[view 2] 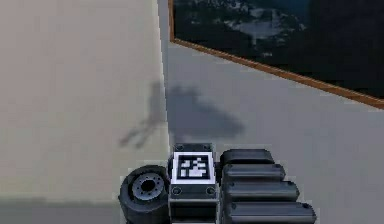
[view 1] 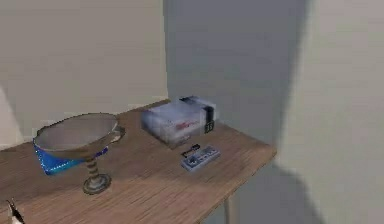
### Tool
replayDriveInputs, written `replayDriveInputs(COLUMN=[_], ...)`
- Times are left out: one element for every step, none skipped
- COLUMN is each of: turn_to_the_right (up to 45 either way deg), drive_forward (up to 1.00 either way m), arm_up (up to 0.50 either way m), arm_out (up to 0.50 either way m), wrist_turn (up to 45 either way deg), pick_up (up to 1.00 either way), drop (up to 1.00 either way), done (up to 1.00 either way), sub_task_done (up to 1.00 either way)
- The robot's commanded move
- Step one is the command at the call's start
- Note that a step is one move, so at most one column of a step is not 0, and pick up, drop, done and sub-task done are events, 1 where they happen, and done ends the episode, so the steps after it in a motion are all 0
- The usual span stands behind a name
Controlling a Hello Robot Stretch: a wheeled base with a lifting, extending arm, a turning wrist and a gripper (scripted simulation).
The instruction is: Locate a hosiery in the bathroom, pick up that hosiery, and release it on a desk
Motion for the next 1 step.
replayDriveInputs(turn_to_the_right=[45.0], drive_forward=[0.0], arm_up=[0.0], arm_out=[0.0], wrist_turn=[0.0], pick_up=[0.0], drop=[0.0], done=[0.0], sub_task_done=[0.0])
